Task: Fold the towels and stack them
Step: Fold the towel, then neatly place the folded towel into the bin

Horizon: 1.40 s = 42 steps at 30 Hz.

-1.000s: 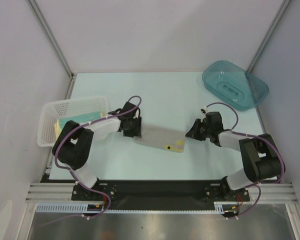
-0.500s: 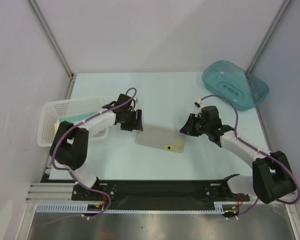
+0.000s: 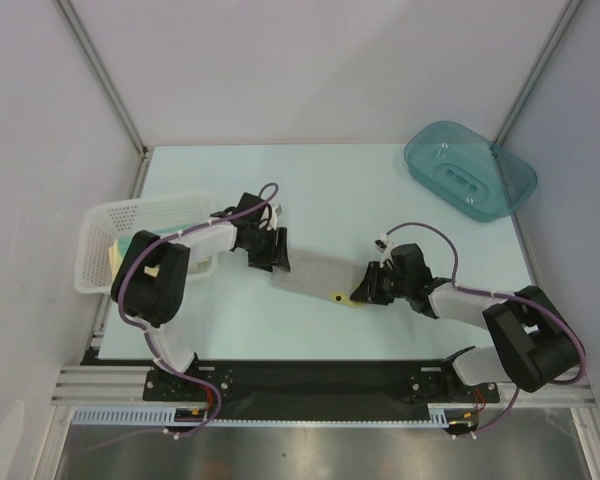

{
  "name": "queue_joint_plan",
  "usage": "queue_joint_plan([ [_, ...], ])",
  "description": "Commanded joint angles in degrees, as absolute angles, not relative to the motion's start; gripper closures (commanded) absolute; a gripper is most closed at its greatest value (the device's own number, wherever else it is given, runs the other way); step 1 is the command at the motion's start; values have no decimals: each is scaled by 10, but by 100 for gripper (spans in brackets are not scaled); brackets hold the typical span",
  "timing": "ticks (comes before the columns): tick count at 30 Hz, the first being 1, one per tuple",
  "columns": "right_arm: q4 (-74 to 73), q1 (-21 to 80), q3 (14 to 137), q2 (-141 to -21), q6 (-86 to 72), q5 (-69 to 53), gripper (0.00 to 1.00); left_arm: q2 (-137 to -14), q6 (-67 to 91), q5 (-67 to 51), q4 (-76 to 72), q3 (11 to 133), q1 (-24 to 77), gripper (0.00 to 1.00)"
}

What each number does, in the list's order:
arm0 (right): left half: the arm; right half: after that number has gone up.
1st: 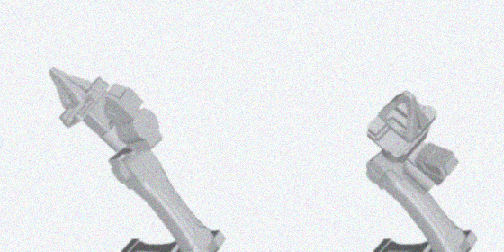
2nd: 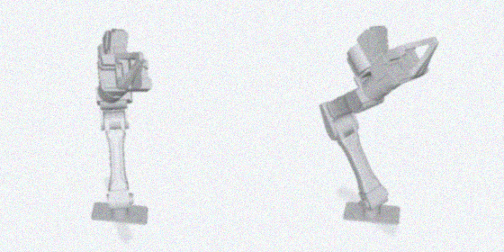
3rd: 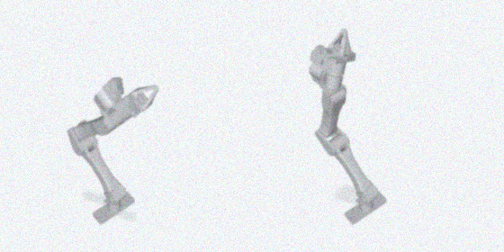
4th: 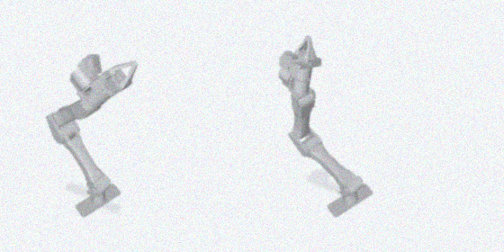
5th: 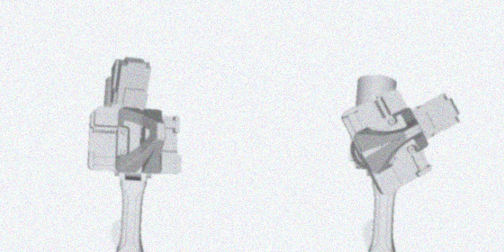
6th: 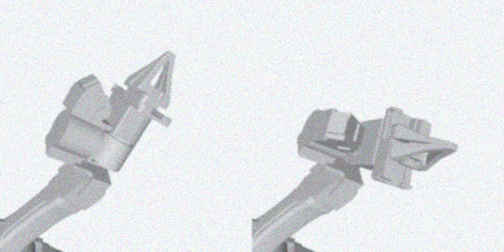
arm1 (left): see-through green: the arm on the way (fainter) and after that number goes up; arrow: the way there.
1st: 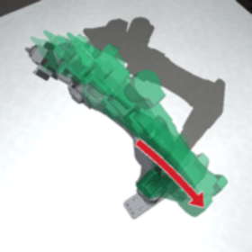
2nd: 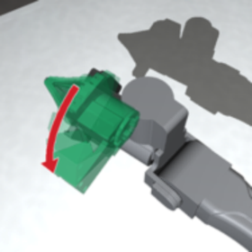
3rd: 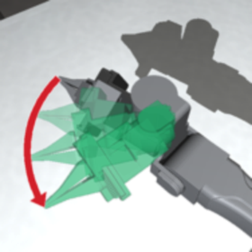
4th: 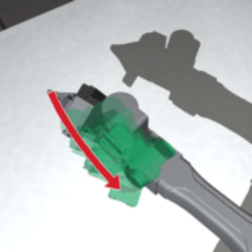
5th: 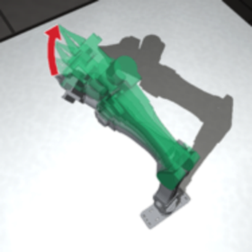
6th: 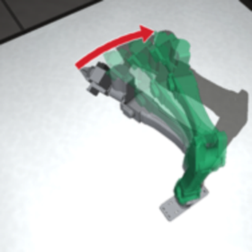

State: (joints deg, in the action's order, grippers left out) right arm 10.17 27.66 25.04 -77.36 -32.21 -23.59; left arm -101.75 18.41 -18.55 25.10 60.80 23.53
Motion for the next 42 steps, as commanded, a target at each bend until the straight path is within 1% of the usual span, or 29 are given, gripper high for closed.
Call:
queue_joint_plan([
  [1, 141, 276, 230, -795, -316, -225, 77, -1027, 183, -204, 235, 599, 232, 40],
  [5, 148, 274, 214, -789, -320, -222, 77, -1031, 188, -209, 226, 586, 239, 43],
  [17, 142, 275, 199, -764, -313, -222, 76, -1045, 222, -165, 203, 578, 275, 52],
  [19, 133, 275, 200, -756, -310, -221, 76, -1049, 227, -142, 216, 584, 287, 54],
  [21, 128, 275, 200, -744, -310, -221, 76, -1052, 230, -127, 228, 589, 294, 60],
  [24, 117, 275, 203, -723, -311, -219, 76, -1048, 242, -112, 239, 593, 306, 83],
  [25, 110, 275, 207, -716, -312, -221, 76, -1043, 245, -106, 243, 600, 308, 94],
  [26, 106, 275, 209, -704, -314, -223, 75, -1042, 246, -103, 249, 606, 310, 98],
  [28, 91, 274, 222, -687, -316, -227, 74, -1036, 245, -92, 280, 634, 314, 100],
  [30, 71, 275, 235, -661, -317, -228, 69, -1027, 245, -67, 314, 663, 316, 99],
  [31, 52, 275, 241, -651, -316, -229, 62, -1016, 245, -61, 326, 671, 316, 100],
  [34, 12, 275, 266, -614, -313, -228, 44, -1000, 242, -18, 378, 705, 316, 100],
  [35, 4, 275, 277, -604, -311, -223, 25, -993, 237, -7, 391, 713, 316, 100],
  [36, 2, 275, 281, -597, -309, -222, 8, -990, 233, 23, 417, 726, 316, 100],
  [37, -25, 275, 286, -580, -309, -220, 1, -988, 231, 36, 431, 733, 316, 100],
  [41, -47, 273, 303, -560, -308, -215, 0, -973, 216, 97, 499, 775, 316, 99],
  [42, -48, 273, 308, -559, -308, -216, 0, -967, 211, 126, 533, 802, 315, 100],
])
